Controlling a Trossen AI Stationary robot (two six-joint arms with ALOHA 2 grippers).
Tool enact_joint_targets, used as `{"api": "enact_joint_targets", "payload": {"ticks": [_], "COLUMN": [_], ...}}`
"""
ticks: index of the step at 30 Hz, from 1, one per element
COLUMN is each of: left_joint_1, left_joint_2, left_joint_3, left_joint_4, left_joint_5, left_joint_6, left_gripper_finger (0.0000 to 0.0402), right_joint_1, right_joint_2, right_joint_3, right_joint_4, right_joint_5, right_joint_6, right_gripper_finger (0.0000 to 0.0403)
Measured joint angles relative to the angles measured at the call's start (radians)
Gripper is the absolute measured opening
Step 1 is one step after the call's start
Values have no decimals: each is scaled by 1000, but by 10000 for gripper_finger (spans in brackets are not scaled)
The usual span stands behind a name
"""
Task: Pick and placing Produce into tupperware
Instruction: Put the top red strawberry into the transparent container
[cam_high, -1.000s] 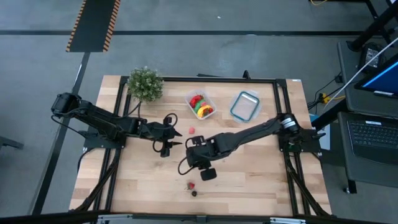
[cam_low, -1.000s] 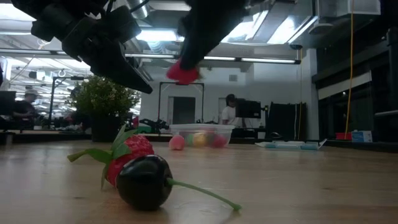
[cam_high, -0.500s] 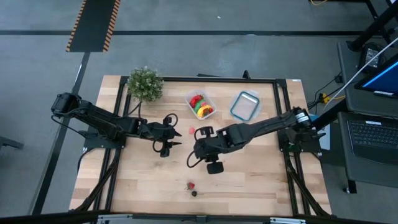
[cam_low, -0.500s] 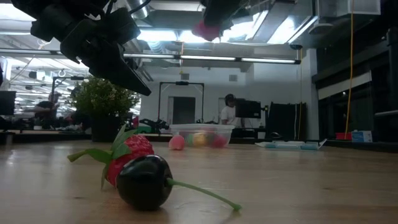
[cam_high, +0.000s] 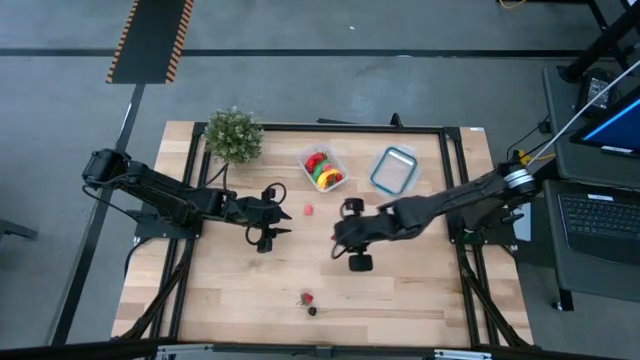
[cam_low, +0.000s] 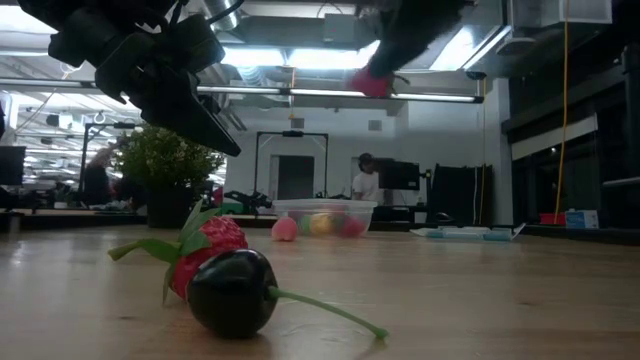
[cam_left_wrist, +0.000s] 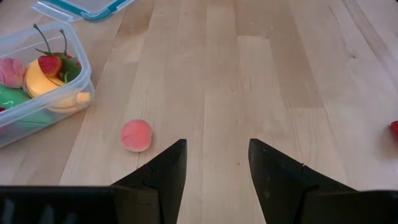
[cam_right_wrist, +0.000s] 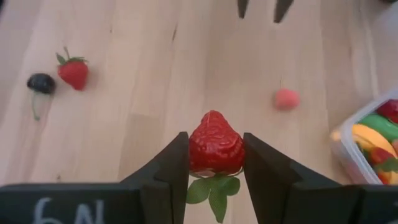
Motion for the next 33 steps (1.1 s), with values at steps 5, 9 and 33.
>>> {"api": "enact_joint_targets", "payload": {"ticks": [5, 9, 33], "left_joint_1": [0, 0, 2], "left_joint_2": [0, 0, 0], "left_joint_3": [0, 0, 0], "left_joint_4": [1, 4, 33], "left_joint_5": [0, 0, 0], "left_joint_6": [0, 0, -2], "left_gripper_finger": [165, 165, 165], "right_joint_1": [0, 0, 0], "right_joint_2": [-163, -292, -628], "right_joint_3": [-210, -336, -1097], "right_joint_4": [171, 255, 1274], "right_joint_5": [6, 38, 17], "right_joint_6": [26, 29, -54], "right_gripper_finger": [128, 128, 128]}}
